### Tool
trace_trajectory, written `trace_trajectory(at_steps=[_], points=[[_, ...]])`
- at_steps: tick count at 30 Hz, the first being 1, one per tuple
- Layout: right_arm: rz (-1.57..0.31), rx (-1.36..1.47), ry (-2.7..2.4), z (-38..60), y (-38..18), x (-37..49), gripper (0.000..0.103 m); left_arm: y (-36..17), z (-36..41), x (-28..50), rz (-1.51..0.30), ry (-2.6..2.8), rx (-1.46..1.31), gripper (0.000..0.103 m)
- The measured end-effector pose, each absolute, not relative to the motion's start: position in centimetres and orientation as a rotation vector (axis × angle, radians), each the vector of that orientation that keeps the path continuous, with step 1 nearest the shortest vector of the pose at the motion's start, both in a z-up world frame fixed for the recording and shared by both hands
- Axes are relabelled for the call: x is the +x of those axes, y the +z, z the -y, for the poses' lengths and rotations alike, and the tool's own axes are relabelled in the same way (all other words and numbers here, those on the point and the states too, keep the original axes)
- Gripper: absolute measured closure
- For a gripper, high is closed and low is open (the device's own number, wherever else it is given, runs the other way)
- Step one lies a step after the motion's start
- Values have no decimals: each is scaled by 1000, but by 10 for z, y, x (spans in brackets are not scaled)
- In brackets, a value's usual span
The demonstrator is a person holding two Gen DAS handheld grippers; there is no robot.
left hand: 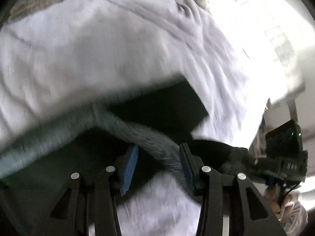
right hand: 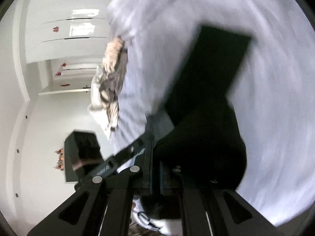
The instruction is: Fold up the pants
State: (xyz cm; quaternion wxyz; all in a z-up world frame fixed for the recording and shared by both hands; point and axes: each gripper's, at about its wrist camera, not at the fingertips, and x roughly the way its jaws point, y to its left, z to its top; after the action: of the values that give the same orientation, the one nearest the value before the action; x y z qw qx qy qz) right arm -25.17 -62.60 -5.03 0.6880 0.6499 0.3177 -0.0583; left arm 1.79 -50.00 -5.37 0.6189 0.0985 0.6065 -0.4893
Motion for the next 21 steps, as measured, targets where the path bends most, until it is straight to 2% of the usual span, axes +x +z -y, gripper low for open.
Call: trace_trajectory(at_steps=[5, 7, 8, 9, 10, 11, 13, 17, 21], points=[[-807, 1363, -284, 701, -48, -224, 87, -46, 524, 68, -1335, -1001, 187, 57], [-778, 1349, -277, 709, -45, -235, 85, -36, 516, 77, -1286, -981, 186, 56], [-773, 1336, -280, 708, -44, -244, 72, -35, 509, 78, -1270, -967, 204, 49], [-786, 1319, -299, 708, -44, -251, 43, -35, 497, 79, -1246, -927, 237, 46], [-809, 1273, -357, 703, -44, -263, 28, -37, 487, 79, -1239, -897, 253, 44], [-809, 1244, -389, 699, -44, -277, 19, -41, 483, 77, -1243, -879, 266, 44], [-793, 1216, -411, 696, -48, -296, 19, -55, 460, 72, -1265, -804, 306, 44], [-779, 1308, -439, 694, -72, -309, 27, -87, 420, 66, -1347, -656, 318, 44], [-729, 1381, -452, 695, -83, -319, 27, -109, 397, 64, -1397, -538, 336, 44]])
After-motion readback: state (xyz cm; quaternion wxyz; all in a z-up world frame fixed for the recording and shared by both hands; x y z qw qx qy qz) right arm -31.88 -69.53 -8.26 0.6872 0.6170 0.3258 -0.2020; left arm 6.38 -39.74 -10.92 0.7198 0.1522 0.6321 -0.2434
